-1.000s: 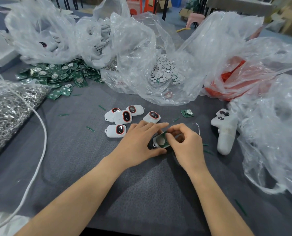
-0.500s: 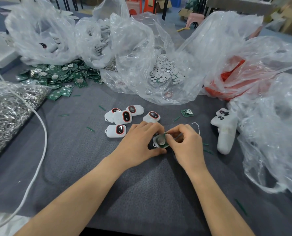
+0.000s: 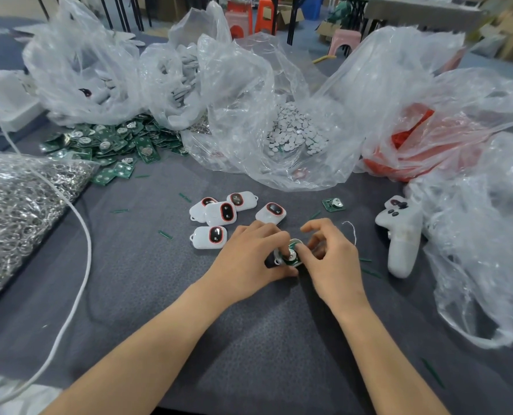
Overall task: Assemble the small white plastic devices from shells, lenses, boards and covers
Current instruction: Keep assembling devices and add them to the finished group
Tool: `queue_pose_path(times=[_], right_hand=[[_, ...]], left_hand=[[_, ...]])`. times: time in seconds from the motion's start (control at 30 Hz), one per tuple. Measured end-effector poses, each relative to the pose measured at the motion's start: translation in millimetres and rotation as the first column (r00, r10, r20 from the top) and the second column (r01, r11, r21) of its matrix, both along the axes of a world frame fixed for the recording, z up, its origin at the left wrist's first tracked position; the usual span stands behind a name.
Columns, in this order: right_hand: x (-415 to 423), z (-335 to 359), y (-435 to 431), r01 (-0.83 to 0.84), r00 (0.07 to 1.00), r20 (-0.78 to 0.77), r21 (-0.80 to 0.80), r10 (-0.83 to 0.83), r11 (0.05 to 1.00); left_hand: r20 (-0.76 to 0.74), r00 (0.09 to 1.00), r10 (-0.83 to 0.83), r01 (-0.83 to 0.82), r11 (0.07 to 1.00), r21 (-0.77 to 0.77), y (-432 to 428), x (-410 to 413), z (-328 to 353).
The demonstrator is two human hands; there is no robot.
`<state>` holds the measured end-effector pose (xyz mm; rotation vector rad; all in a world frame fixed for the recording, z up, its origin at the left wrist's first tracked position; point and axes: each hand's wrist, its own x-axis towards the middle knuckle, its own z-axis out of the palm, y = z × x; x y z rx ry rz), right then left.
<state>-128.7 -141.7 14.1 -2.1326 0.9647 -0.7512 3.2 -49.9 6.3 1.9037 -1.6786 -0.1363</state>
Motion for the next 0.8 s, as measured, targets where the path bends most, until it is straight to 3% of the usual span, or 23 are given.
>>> queue_pose_path(times=[0.1,0.4,0.5,0.6,0.7,0.77,0.8], right_hand=[[0.6,-1.1,0.2,-0.015,1.0,-0.001,-0.03,0.015,0.999],[0.4,-6.7,0.1,-0.067,0.996,0.046,-0.203,0.078,0.977],[0.6,-9.7,-0.7,-0.07,0.994,0.067,-0.218,0.087,0.973],[0.9,-10.6,-1.5,-0.043,0.991,0.115,-0.241,0.073,0.97],[3.1,-7.2,-3.3,0.032,0.988,0.151,-0.322,0.018,0.946],[5.2,-4.4,-2.9,0.068,0.991,0.129,-0.401,-0.017,0.914],[6.5,-4.4,-2.4,0.069,0.994,0.105,-0.441,-0.025,0.895]], left_hand=[[0.037,0.999,0.012,-0.012,1.0,-0.014,0.6,-2.4,0.2],[-0.061,0.998,0.025,-0.03,0.997,-0.074,4.4,-7.9,-4.1],[-0.14,0.99,0.002,-0.041,0.96,-0.278,5.3,-4.3,7.2],[-0.226,0.953,0.201,-0.295,0.784,-0.546,-4.9,33.0,31.6],[-0.469,0.77,0.433,-0.63,0.633,-0.449,-33.3,107.6,66.6],[-0.419,0.714,0.56,-0.694,0.645,-0.32,-58.2,161.3,83.6],[-0.309,0.717,0.625,-0.694,0.68,-0.234,-69.6,186.3,88.0]])
